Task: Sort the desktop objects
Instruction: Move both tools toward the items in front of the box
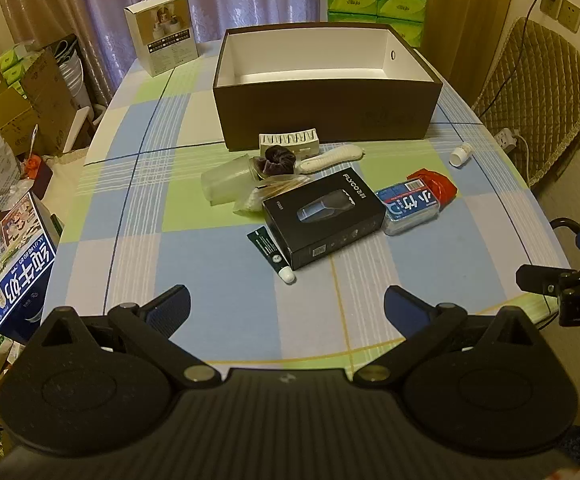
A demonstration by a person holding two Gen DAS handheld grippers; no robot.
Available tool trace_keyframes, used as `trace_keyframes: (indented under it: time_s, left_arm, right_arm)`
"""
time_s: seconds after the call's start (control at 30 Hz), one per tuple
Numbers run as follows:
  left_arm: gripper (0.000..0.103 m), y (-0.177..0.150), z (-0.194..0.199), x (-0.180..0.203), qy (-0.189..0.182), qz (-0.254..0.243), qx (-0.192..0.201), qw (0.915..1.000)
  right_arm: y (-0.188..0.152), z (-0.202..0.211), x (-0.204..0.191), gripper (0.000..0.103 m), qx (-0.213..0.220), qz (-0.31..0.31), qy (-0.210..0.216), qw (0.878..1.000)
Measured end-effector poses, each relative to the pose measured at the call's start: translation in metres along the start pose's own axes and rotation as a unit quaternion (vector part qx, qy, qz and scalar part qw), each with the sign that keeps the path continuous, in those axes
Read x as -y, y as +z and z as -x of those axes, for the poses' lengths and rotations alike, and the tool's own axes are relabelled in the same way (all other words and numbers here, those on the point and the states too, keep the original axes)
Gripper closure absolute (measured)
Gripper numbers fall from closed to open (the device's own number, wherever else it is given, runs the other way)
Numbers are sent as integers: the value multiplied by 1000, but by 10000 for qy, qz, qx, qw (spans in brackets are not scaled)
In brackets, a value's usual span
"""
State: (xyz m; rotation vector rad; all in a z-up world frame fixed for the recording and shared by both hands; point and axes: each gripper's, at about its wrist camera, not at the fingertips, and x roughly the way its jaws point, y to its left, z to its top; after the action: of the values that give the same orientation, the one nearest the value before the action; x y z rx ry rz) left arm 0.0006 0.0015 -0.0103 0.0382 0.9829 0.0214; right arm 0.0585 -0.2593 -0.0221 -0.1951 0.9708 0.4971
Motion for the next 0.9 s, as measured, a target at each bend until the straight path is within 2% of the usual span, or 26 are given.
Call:
trace_keyframes:
  time_s: [0.9]
  left_arm:
    - [1,7,-15,6,1,13,-124,9999]
  right_arm:
    - [6,-10,10,2,-52,27,83,9999]
